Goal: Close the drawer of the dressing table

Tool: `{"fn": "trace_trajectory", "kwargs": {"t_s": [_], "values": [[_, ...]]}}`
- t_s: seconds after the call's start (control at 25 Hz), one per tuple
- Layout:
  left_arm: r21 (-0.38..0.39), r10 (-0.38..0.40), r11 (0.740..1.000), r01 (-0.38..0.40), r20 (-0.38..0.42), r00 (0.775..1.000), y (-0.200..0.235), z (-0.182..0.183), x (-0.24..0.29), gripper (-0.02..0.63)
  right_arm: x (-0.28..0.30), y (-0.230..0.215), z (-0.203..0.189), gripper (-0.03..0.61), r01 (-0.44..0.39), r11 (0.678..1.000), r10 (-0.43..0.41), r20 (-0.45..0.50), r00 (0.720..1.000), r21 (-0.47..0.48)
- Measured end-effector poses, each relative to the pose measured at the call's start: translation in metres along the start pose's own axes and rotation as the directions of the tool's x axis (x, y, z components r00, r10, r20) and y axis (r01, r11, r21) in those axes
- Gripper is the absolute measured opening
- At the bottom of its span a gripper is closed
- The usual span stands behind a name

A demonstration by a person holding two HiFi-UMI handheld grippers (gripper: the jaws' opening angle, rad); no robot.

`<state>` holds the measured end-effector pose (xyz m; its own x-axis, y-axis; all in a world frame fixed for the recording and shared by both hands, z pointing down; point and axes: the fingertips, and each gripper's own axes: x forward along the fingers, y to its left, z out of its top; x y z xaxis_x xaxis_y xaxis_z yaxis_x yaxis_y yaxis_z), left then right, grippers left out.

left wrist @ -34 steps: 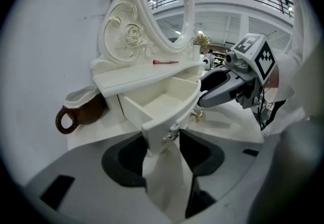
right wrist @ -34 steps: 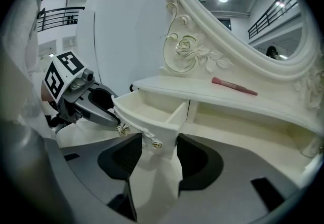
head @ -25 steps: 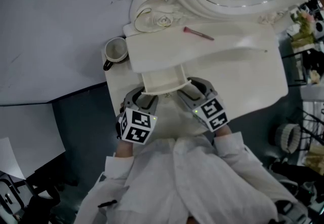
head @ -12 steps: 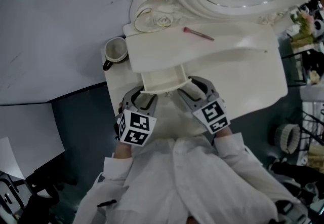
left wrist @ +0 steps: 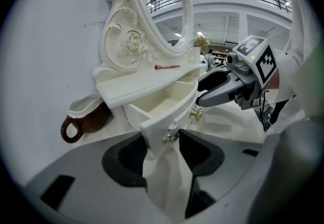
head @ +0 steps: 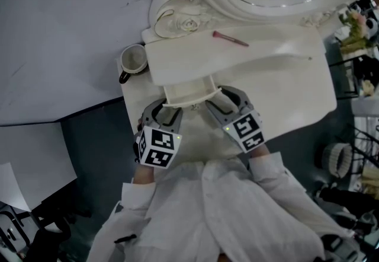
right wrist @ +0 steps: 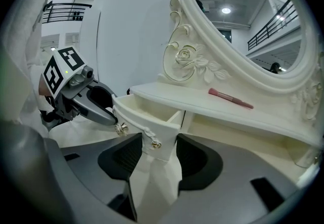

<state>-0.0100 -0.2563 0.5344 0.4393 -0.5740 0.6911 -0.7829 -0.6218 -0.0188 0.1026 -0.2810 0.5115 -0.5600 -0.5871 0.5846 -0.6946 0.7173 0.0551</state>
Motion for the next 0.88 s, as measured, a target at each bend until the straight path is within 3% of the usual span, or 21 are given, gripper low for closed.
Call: {"fn": "trace_trajectory", "kwargs": {"t_s": [0.48,0.72,0.88], "values": [[-0.044,0.017,0.999,-0.017,-0.006,1.000,0.001,-0.005,0.005,0.200,0.006,0.003,-0.008,0.209,0.006,0.998,-0.005,-0.016,1.000,0.064],[-0.141,0.073,0.987,-0.073,-0.006,0.997,0.014,-0.008,0.004,0.202,0.013,0.006,-0.005,0.209,0.002,0.996,-0.001,-0.014,1.000,0.091],[-0.147,0.070,0.987,-0.070,-0.006,0.998,0.017,-0.007,0.006,0.202,0.014,0.003,-0.004,0.209,0.017,0.995,-0.015,-0.014,1.000,0.098]]}}
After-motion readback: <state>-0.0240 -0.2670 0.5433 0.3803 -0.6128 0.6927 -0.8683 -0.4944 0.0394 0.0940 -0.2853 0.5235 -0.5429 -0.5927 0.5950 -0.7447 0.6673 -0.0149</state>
